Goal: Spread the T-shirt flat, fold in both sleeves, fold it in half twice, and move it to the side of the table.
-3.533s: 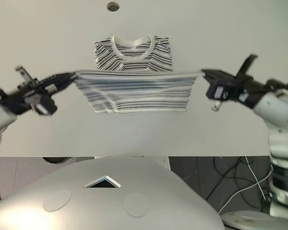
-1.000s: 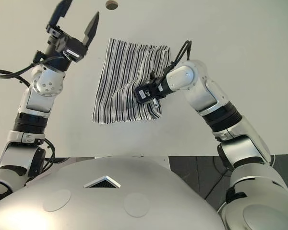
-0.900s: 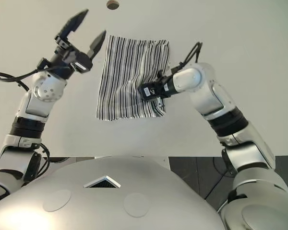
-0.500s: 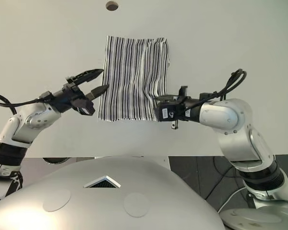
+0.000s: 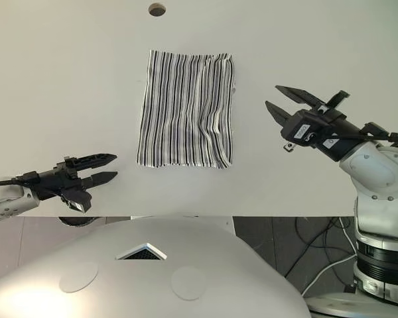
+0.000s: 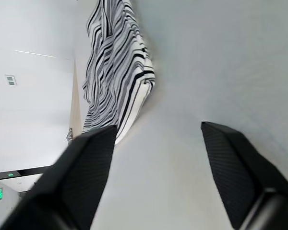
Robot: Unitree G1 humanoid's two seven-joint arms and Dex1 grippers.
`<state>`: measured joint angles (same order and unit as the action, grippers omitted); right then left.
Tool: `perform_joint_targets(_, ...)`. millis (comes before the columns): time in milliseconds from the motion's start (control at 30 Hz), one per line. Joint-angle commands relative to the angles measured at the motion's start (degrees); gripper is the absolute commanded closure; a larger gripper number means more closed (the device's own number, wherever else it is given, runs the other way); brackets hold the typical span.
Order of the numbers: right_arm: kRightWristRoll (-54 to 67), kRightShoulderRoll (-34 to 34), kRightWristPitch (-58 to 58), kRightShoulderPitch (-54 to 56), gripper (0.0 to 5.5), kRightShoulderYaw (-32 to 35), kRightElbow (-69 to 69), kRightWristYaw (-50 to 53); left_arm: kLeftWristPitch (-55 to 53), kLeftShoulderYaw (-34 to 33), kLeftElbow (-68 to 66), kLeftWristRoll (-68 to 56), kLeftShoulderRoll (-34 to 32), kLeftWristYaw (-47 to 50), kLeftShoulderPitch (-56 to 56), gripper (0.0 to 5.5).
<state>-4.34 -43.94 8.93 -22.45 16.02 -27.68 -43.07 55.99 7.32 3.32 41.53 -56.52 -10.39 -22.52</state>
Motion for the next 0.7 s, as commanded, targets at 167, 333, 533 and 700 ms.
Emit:
perform_joint_targets(167,-4.3,-2.5,5.8,-5.0,3.96,-3.6,0.5,-2.1,-2.0,9.1,-3.3,11.8,7.7,0.9,8.7,1.91)
perform_joint_targets(333,-5.5,-4.5,6.9,-7.8,3.96,-5.6,-0.5,-4.3,-2.5,13.6,-6.6,16.4,10.4,3.6,14.2,1.91)
perform_joint_targets(533,-8.7,-8.1,11.1,-14.5,3.96,-6.9,0.3,-7.3,-3.8,18.3,-12.7,20.2,10.5,7.1,19.2,2.19)
perform_joint_targets(700,-17.4,-8.2,13.5,-14.4,3.55,-11.2,-0.3,-5.9,-2.9,20.4,-13.3,17.4,9.2,6.5,19.0,3.36)
